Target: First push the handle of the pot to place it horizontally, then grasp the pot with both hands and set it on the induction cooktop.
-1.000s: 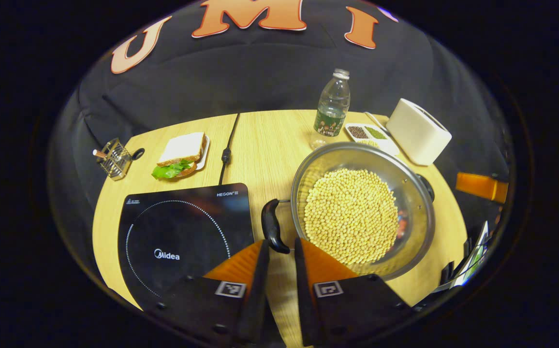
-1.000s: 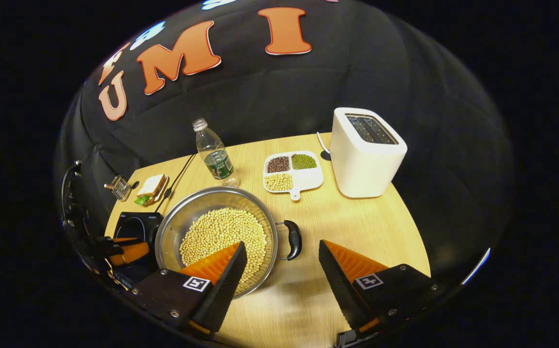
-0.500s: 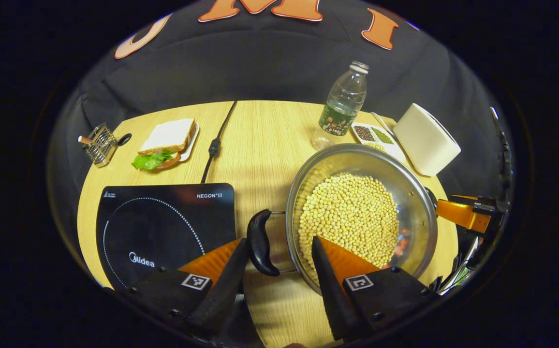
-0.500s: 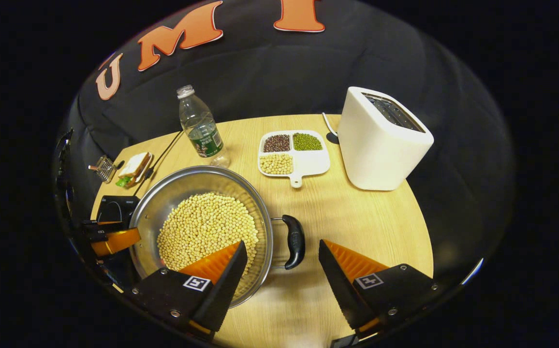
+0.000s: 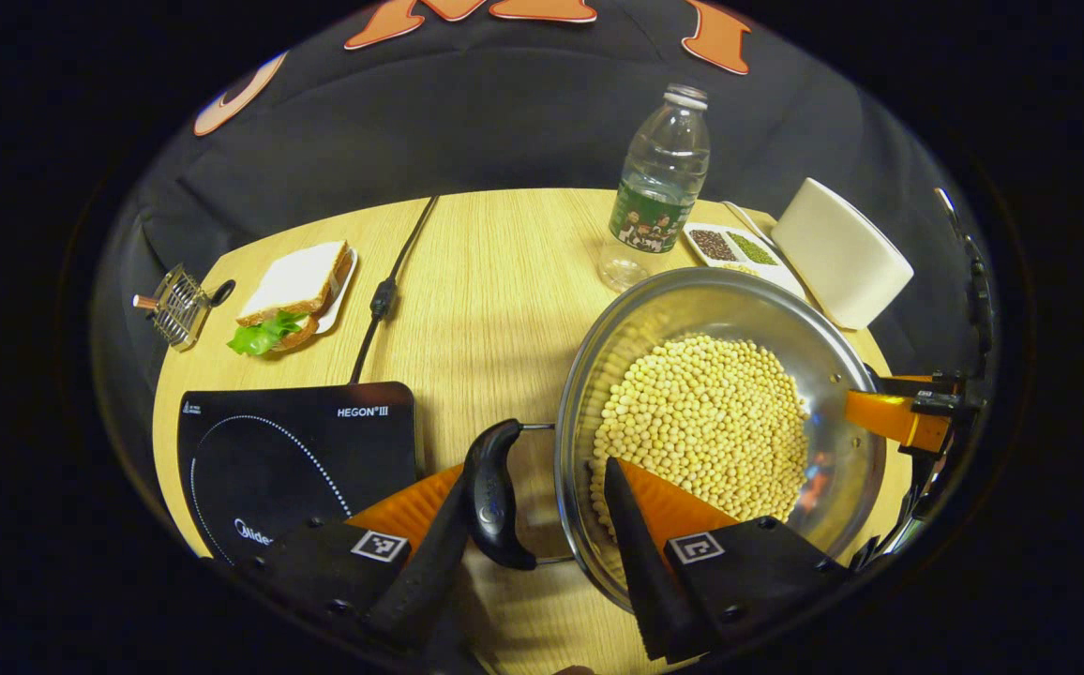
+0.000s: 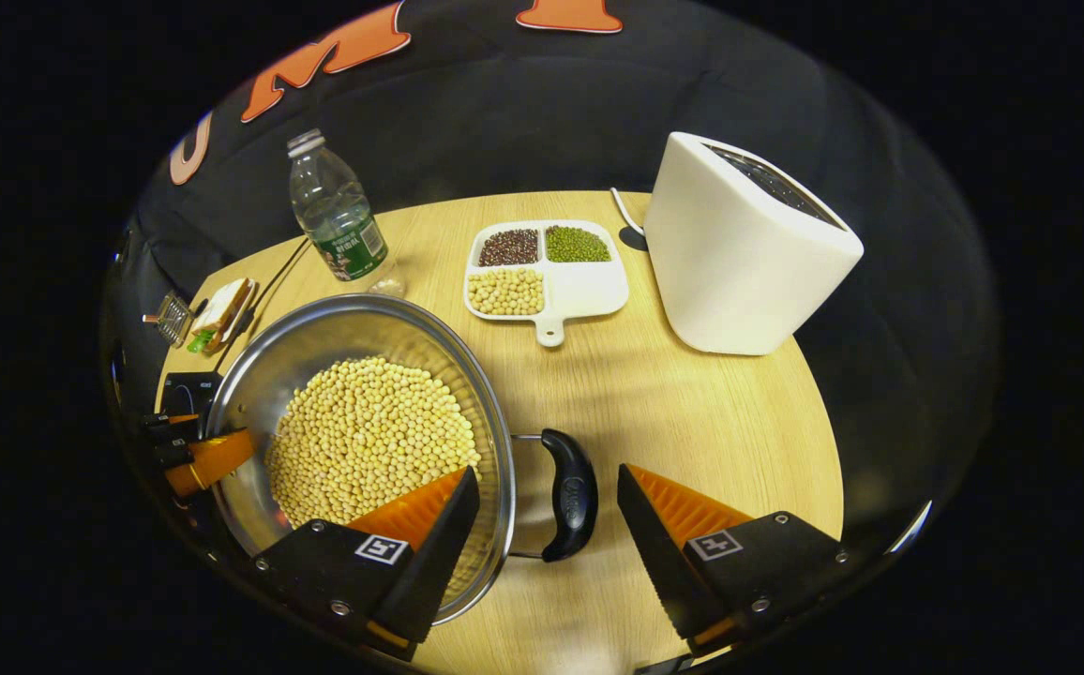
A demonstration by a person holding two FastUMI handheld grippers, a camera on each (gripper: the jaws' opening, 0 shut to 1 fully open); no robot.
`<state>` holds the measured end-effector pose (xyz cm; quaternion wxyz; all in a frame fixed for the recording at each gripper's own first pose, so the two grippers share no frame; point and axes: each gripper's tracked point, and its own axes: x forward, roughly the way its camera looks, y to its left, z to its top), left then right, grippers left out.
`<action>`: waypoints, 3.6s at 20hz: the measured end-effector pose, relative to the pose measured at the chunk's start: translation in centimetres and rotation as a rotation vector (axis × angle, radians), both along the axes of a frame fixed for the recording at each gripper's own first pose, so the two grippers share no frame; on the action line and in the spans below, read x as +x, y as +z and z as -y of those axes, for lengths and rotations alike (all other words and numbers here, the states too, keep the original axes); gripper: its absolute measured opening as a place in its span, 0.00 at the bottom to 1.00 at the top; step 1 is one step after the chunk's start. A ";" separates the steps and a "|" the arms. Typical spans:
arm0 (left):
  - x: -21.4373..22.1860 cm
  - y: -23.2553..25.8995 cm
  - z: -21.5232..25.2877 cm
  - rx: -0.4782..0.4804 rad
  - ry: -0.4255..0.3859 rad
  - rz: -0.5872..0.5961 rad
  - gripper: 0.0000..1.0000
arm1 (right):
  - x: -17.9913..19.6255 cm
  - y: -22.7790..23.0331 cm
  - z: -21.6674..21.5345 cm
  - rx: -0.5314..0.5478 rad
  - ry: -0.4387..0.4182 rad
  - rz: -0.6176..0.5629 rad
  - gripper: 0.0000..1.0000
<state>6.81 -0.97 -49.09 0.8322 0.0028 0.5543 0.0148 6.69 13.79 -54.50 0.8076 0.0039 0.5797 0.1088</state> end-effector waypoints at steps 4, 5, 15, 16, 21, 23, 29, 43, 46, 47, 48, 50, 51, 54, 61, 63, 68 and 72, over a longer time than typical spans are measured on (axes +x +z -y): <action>-0.2 -1.1 -0.6 0.006 0.050 0.009 0.83 | 0.2 -0.7 0.4 -0.005 -0.013 -0.009 0.88; 0.3 -0.9 -1.0 0.020 0.057 0.036 0.80 | 0.3 -0.9 0.3 0.001 -0.024 -0.010 0.87; 0.7 -0.9 -0.8 0.062 0.053 0.089 0.74 | -0.8 -1.5 -0.7 0.020 -0.068 0.013 0.64; 0.3 -0.8 -0.8 0.055 0.060 0.083 0.73 | -1.0 -1.6 -0.9 0.015 -0.062 0.011 0.63; -3.5 1.1 -0.7 0.085 0.056 0.092 0.69 | -0.3 -1.4 -0.8 0.048 -0.068 -0.034 0.54; -4.4 2.2 -0.6 0.082 0.064 0.096 0.69 | 0.2 -1.0 -0.9 0.048 -0.066 -0.018 0.53; -5.7 7.7 -2.9 0.094 0.079 0.178 0.69 | -0.7 -1.9 -1.1 0.079 -0.081 0.079 0.53; -9.3 16.2 -11.4 0.142 0.123 0.227 0.69 | -0.4 -2.9 -1.1 0.129 -0.078 0.147 0.53; -9.3 17.7 -13.1 0.163 0.123 0.240 0.69 | -0.5 -3.4 -1.2 0.148 -0.080 0.148 0.53; -9.5 18.3 -13.7 0.168 0.123 0.242 0.69 | -0.5 -3.6 -1.3 0.154 -0.081 0.149 0.53; -9.4 18.8 -14.3 0.173 0.124 0.246 0.69 | -0.4 -3.7 -1.4 0.158 -0.081 0.152 0.53; -9.1 19.2 -15.3 0.178 0.129 0.253 0.69 | -0.3 -4.0 -1.5 0.162 -0.076 0.159 0.53; -9.0 19.6 -15.9 0.180 0.133 0.256 0.69 | -0.2 -3.9 -1.4 0.163 -0.072 0.162 0.53; -9.1 20.6 -18.1 0.181 0.152 0.265 0.68 | 0.1 -3.6 -1.2 0.164 -0.061 0.174 0.53; -8.5 21.7 -23.0 0.175 0.184 0.285 0.69 | 0.4 -3.2 -1.0 0.158 -0.038 0.195 0.53; -8.3 22.1 -24.5 0.174 0.194 0.291 0.67 | 0.3 -3.1 -1.0 0.157 -0.031 0.203 0.53; -10.2 24.9 -26.8 0.181 0.214 0.310 0.69 | 0.6 -3.4 -1.0 0.165 -0.020 0.221 0.53; -11.5 23.0 -24.9 0.175 0.240 0.304 0.69 | 0.6 -3.5 -1.1 0.162 -0.006 0.217 0.53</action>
